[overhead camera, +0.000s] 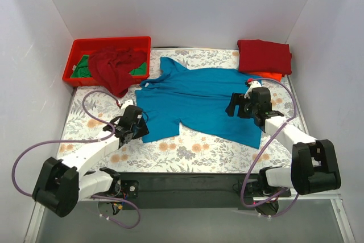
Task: Fold and stack the t-shirts
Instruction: Flatten the tshirt out
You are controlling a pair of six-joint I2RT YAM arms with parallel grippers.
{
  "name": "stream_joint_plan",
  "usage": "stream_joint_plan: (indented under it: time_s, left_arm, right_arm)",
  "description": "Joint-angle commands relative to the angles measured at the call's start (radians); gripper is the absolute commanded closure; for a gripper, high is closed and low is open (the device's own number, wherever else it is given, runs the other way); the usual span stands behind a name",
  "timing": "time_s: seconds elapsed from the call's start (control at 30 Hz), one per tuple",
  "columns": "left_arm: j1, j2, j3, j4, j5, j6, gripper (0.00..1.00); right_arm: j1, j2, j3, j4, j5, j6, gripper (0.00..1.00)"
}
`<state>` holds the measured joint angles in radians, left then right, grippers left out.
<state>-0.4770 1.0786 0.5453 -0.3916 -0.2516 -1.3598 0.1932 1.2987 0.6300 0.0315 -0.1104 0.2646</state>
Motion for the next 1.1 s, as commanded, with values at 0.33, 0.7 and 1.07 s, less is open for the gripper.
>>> stream_joint_plan:
  time_s: [0.33, 0.7, 1.07]
  left_arm:
    - [-0.014, 0.119, 0.047, -0.072, 0.023, -0.025, 0.66]
    - [-0.015, 0.173, 0.059, -0.092, 0.025, -0.032, 0.8]
    - [-0.025, 0.178, 0.059, -0.112, 0.023, -0.045, 0.78]
  right_arm:
    - [0.006, -0.033, -0.021, 0.036, 0.011, 0.008, 0.08]
    - [0.005, -0.012, -0.018, 0.038, 0.023, 0.008, 0.08]
    - [0.006, -0.01, -0.018, 0.038, 0.029, 0.01, 0.08]
